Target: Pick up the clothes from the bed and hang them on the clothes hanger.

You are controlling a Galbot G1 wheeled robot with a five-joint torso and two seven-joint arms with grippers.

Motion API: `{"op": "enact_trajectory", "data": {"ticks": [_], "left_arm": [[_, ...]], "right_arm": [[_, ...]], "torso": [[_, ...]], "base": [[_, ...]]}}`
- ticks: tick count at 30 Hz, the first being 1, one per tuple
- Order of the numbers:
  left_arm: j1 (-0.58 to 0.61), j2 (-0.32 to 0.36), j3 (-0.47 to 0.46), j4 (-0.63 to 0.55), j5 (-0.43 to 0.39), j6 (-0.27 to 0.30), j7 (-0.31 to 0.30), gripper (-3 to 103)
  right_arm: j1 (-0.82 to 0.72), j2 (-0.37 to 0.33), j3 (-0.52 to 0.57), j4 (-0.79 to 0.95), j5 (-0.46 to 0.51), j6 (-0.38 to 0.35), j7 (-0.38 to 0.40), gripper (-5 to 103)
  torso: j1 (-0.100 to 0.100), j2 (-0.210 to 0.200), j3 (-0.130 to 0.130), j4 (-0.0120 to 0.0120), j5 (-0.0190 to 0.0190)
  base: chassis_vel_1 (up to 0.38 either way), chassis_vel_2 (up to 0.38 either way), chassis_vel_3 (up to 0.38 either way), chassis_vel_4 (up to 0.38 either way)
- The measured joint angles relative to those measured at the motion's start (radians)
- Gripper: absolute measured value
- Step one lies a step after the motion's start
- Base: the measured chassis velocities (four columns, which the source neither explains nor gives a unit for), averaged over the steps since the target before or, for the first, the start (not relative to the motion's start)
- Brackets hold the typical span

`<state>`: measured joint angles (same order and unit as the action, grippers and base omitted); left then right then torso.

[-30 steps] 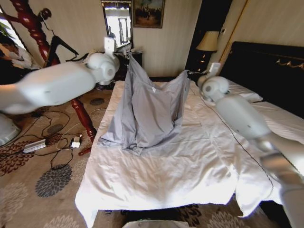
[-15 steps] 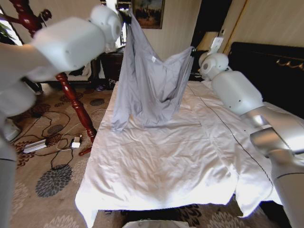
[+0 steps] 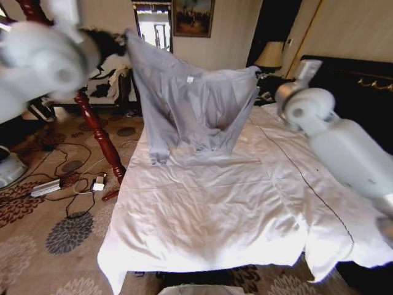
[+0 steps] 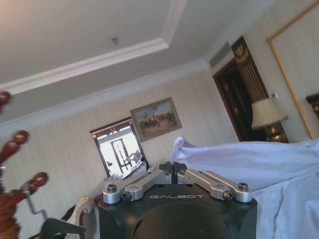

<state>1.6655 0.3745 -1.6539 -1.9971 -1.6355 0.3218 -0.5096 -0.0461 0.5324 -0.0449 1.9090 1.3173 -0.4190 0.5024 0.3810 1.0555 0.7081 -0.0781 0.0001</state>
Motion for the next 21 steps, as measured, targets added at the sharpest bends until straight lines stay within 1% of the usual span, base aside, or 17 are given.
{"op": "enact_trajectory", "data": {"ticks": [1,2,3,4,5,7,8,9,10,12,14,15,17,19,20,21], "left_arm": [[-0.025,-0.017,0.003,-0.023,-0.016,0.007,-0.006,0],[-0.025,-0.017,0.003,-0.023,-0.016,0.007,-0.006,0],[-0.059,-0.037,0.007,-0.054,-0.038,0.016,-0.016,0],[-0.097,-0.051,0.009,-0.088,-0.065,0.028,-0.029,0],[-0.124,-0.057,0.010,-0.110,-0.088,0.039,-0.040,0],[-0.137,-0.059,0.011,-0.119,-0.100,0.046,-0.046,0],[-0.163,-0.063,0.012,-0.137,-0.123,0.059,-0.055,0],[-0.210,-0.071,0.019,-0.161,-0.156,0.081,-0.061,0],[-0.210,-0.071,0.019,-0.161,-0.156,0.081,-0.061,0],[-0.264,-0.088,0.031,-0.174,-0.186,0.116,-0.067,0],[-0.273,-0.105,0.034,-0.172,-0.190,0.144,-0.075,0],[-0.273,-0.105,0.034,-0.172,-0.190,0.144,-0.075,0],[-0.256,-0.119,0.040,-0.167,-0.175,0.164,-0.088,0],[-0.207,-0.146,0.062,-0.174,-0.119,0.188,-0.099,0],[-0.186,-0.164,0.078,-0.183,-0.087,0.191,-0.099,0],[-0.186,-0.164,0.078,-0.183,-0.087,0.191,-0.099,0]], "right_arm": [[-0.020,-0.022,0.030,0.039,0.016,-0.009,0.011,0],[-0.020,-0.022,0.030,0.039,0.016,-0.009,0.011,0],[-0.037,-0.044,0.065,0.085,0.037,-0.016,0.025,0],[-0.047,-0.068,0.107,0.137,0.066,-0.028,0.040,0],[-0.048,-0.084,0.137,0.169,0.092,-0.038,0.051,0],[-0.047,-0.092,0.155,0.186,0.109,-0.046,0.059,0],[-0.045,-0.105,0.181,0.209,0.136,-0.058,0.070,0],[-0.042,-0.133,0.231,0.246,0.193,-0.080,0.088,0],[-0.042,-0.133,0.231,0.246,0.193,-0.080,0.088,0],[-0.047,-0.175,0.282,0.284,0.242,-0.096,0.095,0],[-0.061,-0.198,0.302,0.302,0.258,-0.109,0.097,0],[-0.061,-0.198,0.302,0.302,0.258,-0.109,0.097,0],[-0.070,-0.192,0.297,0.300,0.245,-0.114,0.100,0],[-0.076,-0.145,0.244,0.275,0.188,-0.118,0.108,0],[-0.081,-0.125,0.216,0.265,0.163,-0.118,0.110,0],[-0.081,-0.125,0.216,0.265,0.163,-0.118,0.110,0]], "torso": [[0.000,0.000,0.000,-0.0007,0.0002],[0.000,0.000,0.000,-0.0007,0.0002],[0.000,0.000,0.000,-0.0011,0.0003],[0.001,0.000,0.001,-0.0008,0.0001],[0.001,0.000,0.001,0.0000,-0.0003],[0.001,0.000,0.001,0.0005,-0.0005],[0.001,0.000,0.001,0.0006,-0.0004],[0.001,0.000,0.000,0.0003,-0.0003],[0.001,0.000,0.000,0.0003,-0.0003],[0.001,0.000,0.000,-0.0002,0.0001],[0.000,0.000,0.000,-0.0003,-0.0001],[0.000,0.000,0.000,-0.0003,-0.0001],[0.000,0.000,0.000,-0.0001,-0.0003],[0.001,0.000,0.001,0.0005,-0.0003],[0.001,0.000,0.001,0.0003,-0.0001],[0.001,0.000,0.001,0.0003,-0.0001]], "base": [[0.000,0.000,0.000,0.000],[0.000,0.000,0.000,0.000],[0.000,0.000,0.000,0.000],[0.000,0.000,0.000,0.000],[0.000,0.000,0.000,0.000],[0.000,0.000,0.000,0.000],[0.000,0.000,0.000,0.000],[0.000,0.000,0.000,0.000],[0.000,0.000,0.000,0.000],[0.000,0.000,0.000,0.000],[0.000,0.000,0.000,0.000],[0.000,0.000,0.000,0.000],[0.000,0.000,0.000,0.000],[0.000,0.000,0.000,0.000],[0.000,0.000,0.000,0.000],[0.000,0.000,0.000,0.000]]}}
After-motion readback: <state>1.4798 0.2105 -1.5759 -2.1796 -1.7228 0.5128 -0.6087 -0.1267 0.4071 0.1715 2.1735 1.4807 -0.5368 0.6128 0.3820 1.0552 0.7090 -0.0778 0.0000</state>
